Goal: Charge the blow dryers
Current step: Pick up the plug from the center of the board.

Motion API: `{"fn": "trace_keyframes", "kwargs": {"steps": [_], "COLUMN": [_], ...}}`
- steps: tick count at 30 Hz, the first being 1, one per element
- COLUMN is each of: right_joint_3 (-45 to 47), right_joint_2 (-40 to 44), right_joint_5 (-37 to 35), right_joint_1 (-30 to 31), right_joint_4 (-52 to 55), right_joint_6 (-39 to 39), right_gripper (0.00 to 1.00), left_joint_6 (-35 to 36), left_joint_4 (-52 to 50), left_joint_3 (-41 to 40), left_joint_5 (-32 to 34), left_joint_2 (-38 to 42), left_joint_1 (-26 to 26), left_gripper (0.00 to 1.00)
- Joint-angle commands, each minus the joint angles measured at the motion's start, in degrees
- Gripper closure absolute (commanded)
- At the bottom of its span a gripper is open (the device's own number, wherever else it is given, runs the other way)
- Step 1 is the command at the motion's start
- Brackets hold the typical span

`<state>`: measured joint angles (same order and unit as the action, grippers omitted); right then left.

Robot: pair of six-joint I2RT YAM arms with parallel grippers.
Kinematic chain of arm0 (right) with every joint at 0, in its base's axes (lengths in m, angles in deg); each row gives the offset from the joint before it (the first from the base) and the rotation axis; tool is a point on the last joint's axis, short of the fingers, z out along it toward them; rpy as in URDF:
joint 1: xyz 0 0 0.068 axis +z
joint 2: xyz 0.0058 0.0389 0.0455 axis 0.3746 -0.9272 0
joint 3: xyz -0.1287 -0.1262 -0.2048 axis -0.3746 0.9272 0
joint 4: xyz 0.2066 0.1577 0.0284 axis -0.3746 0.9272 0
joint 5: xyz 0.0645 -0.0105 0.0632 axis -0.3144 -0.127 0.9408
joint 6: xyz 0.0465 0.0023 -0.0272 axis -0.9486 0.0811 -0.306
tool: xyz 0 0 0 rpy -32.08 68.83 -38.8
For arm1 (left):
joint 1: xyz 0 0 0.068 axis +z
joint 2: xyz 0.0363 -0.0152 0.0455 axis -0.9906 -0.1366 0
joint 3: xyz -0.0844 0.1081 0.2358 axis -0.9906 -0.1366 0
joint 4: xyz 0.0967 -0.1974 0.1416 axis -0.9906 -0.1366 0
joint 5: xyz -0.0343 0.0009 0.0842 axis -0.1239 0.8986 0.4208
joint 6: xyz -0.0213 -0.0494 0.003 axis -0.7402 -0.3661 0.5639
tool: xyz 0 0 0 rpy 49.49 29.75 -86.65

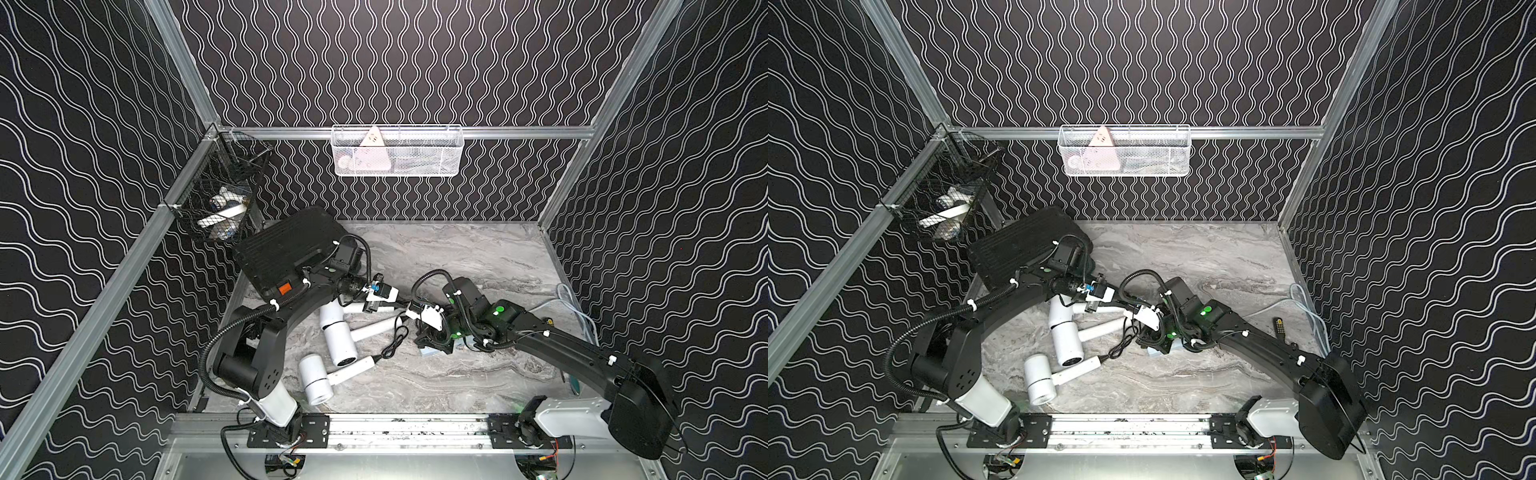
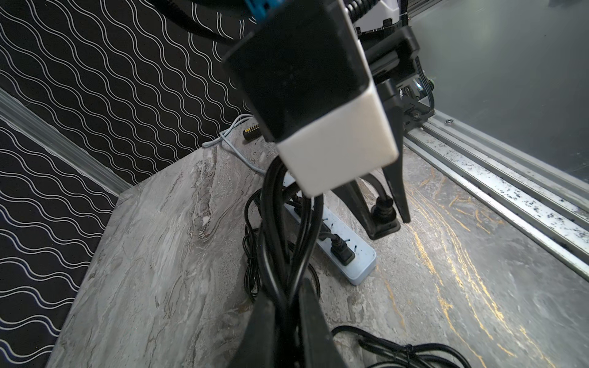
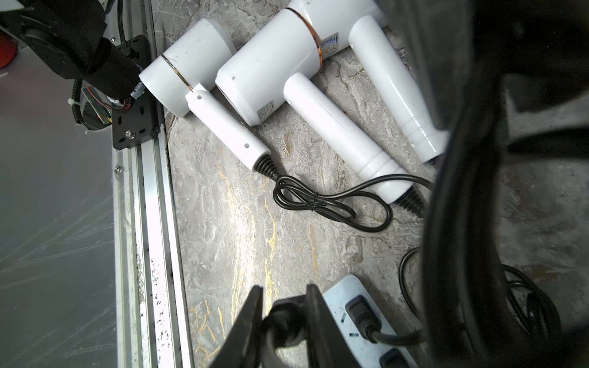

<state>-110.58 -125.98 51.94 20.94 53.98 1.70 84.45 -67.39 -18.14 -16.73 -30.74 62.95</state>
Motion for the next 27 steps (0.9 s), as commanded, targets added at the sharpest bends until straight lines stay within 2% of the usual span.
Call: {"fn": "trace_keyframes", "kwargs": {"steps": [1, 6, 9, 12, 16, 19, 22, 24, 27], "right_joint_3": [-0.4, -0.3, -0.4, -2.3, -11.6, -22.0, -29.6, -32.2, -34.0], "right_joint_2": [0.4, 0.7, 1.2, 0.7, -4.7, -10.8, -15.5, -17.3, -18.4], "right_joint_5": [-0.1, -0.6, -1.6, -4.1, -12.2, -15.6, -13.7, -12.0, -13.7], "right_joint_1": [0.4, 0.4, 0.4, 0.4, -0.6, -3.9, -9.4, -12.4, -15.6], "right_joint_4": [1.3, 1.9, 1.8, 2.2, 8.1, 14.8, 19.0, 19.9, 18.9], "right_joint_6": [0.7, 0.2, -1.1, -3.9, -9.9, -15.6, -21.5, -23.5, -24.6], "right_gripper": [0.80, 0.88, 1.00, 1.00, 1.00, 1.00, 1.00, 1.00, 1.00], "left_joint_6": [1.7, 1.0, -3.2, -12.5, -22.2, -24.8, -27.3, -29.5, -32.2], "left_joint_4": [-0.5, 0.1, 4.3, 12.1, 20.6, 20.7, 20.6, 22.0, 24.1], "left_joint_3": [0.4, 0.3, -0.5, -1.5, -0.8, 2.9, 7.5, 9.7, 12.6], "left_joint_5": [-1.1, -0.6, 2.0, 8.0, 14.7, 18.4, 22.2, 24.5, 27.3], "left_joint_2": [0.3, 0.4, 0.6, 0.8, -0.6, -3.6, -7.3, -9.5, -12.2], "left_joint_1": [-0.1, -0.1, -0.2, -0.4, -0.4, -1.2, -2.1, -2.3, -2.4], "left_gripper": [1.00, 1.00, 1.00, 1.00, 1.00, 1.00, 1.00, 1.00, 1.00]}}
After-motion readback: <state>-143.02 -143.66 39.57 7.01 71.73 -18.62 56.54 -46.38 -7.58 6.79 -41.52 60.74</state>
